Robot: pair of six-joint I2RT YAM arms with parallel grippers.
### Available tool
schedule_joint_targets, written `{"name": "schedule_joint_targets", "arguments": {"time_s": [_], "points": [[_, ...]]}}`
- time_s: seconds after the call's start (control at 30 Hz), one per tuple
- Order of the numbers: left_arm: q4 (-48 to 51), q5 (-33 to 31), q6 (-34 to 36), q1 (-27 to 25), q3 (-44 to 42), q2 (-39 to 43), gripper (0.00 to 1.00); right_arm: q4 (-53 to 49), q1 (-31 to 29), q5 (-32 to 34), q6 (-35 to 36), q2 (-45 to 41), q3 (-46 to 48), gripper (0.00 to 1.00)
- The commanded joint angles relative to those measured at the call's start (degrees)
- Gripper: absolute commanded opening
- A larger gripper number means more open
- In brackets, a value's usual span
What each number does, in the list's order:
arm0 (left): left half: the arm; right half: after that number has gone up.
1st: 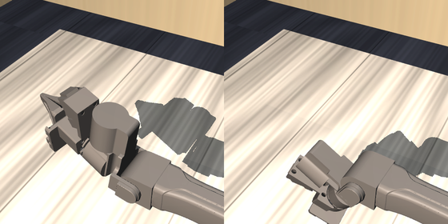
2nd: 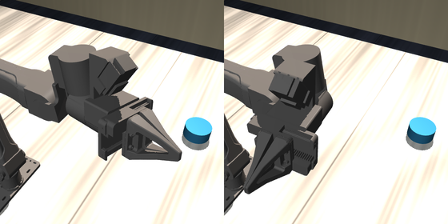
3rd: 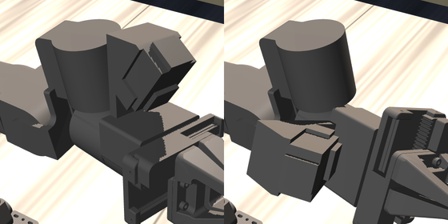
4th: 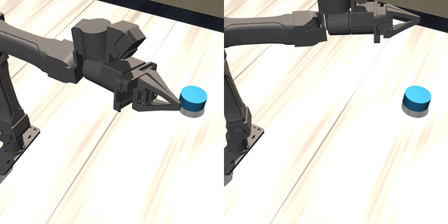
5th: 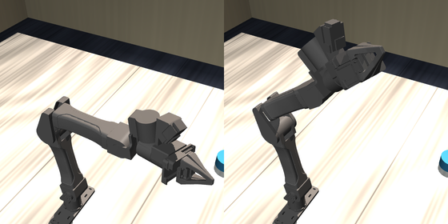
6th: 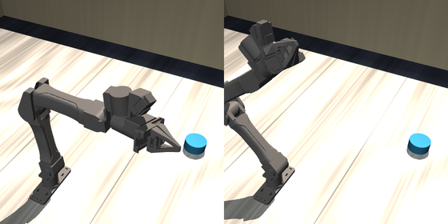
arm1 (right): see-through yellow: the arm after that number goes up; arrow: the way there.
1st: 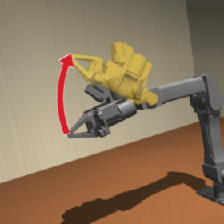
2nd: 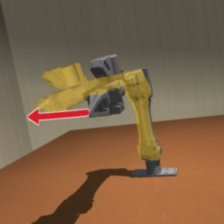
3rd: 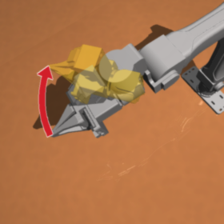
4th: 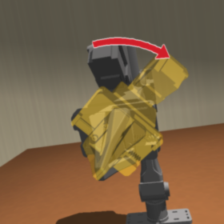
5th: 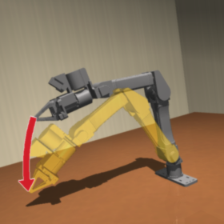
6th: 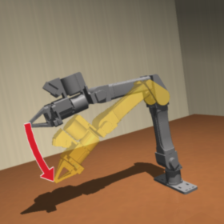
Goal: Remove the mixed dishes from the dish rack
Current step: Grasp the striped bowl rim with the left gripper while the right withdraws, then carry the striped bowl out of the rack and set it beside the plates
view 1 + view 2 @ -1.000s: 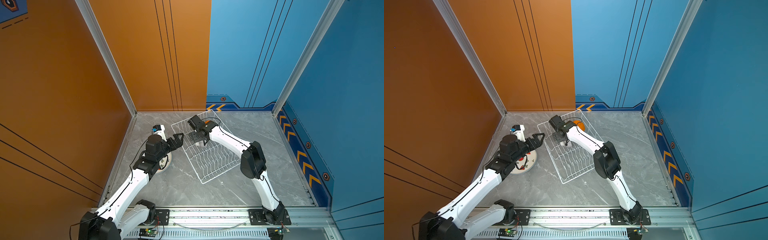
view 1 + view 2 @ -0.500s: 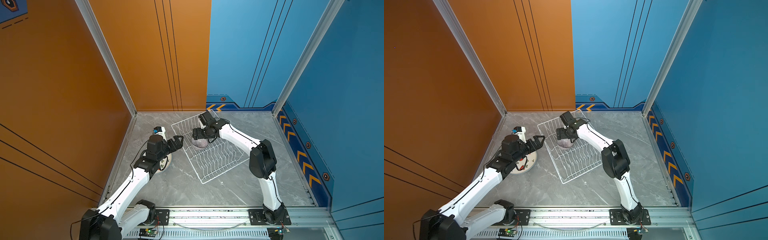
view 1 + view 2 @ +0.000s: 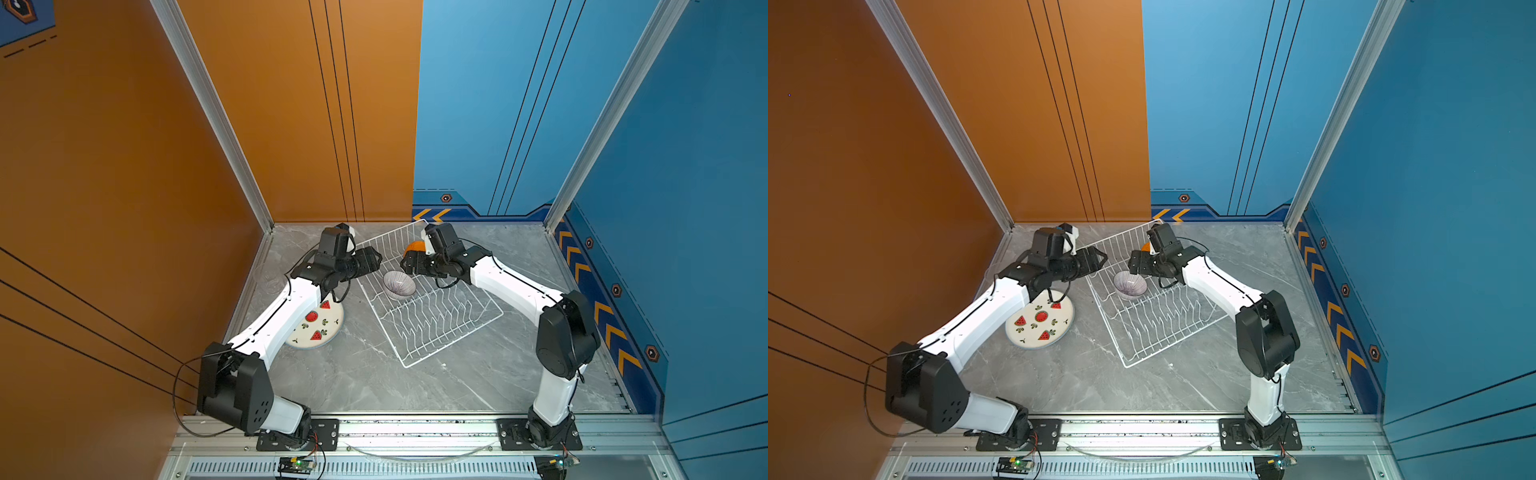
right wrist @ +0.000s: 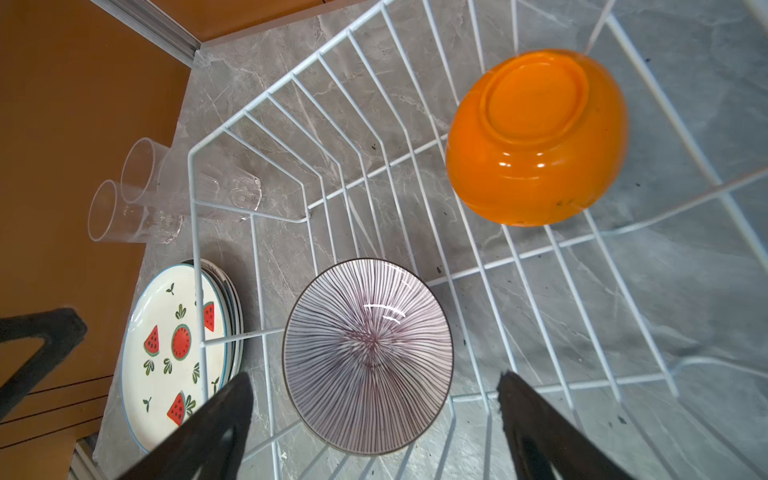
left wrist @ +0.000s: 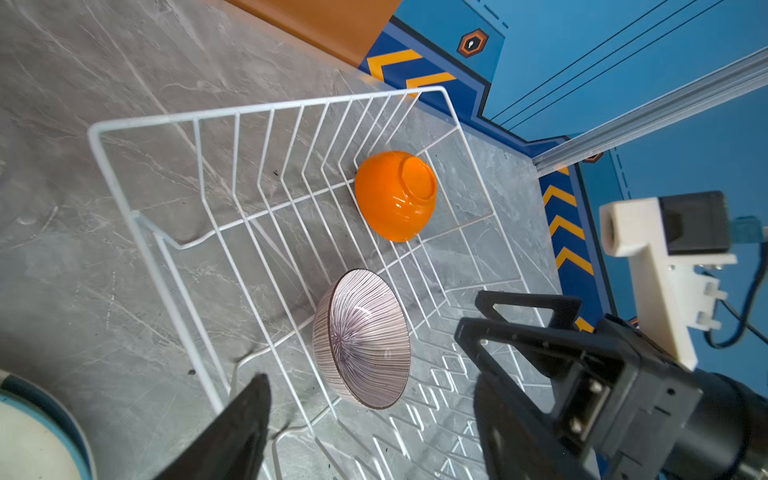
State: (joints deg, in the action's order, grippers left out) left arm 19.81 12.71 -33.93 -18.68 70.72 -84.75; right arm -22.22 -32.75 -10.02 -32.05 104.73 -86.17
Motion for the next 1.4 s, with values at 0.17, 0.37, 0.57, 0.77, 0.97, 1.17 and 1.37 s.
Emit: {"name": "schedule_joint_targets", "arguments": {"time_s": [0.17, 0.37, 0.57, 0.77, 0.97, 1.17, 1.37], "points": [[17.34, -2.17, 9.18, -3.71, 11.53, -11.57, 0.6, 2.7, -0.2, 9.12, 0.51, -14.26, 13.28, 0.93], [20.94, -5.83, 10.55, -5.72, 18.34, -20.41, 0.56, 2.74, 0.01, 12.28, 0.93, -21.84, 20.32, 0.94], [23.4, -8.6, 11.16, -6.79, 23.06, -26.67, 0.5, 2.65, 0.98, 13.06, 1.38, -26.17, 24.58, 0.95], [26.51, -13.63, 12.95, -8.43, 26.68, -30.61, 0.35, 2.69, 1.91, 13.81, 1.56, -28.12, 27.05, 0.95], [27.6, -15.1, 13.41, -9.33, 28.98, -33.91, 0.09, 2.64, 2.63, 13.64, 1.56, -29.11, 28.53, 0.95], [28.65, -15.65, 13.71, -9.57, 30.91, -35.4, 0.0, 2.52, 3.35, 13.82, 1.15, -30.78, 29.78, 0.95], [28.45, -17.0, 13.73, -9.83, 32.39, -29.26, 0.0, 2.53, 3.31, 14.05, 0.89, -32.48, 30.54, 0.95]]}}
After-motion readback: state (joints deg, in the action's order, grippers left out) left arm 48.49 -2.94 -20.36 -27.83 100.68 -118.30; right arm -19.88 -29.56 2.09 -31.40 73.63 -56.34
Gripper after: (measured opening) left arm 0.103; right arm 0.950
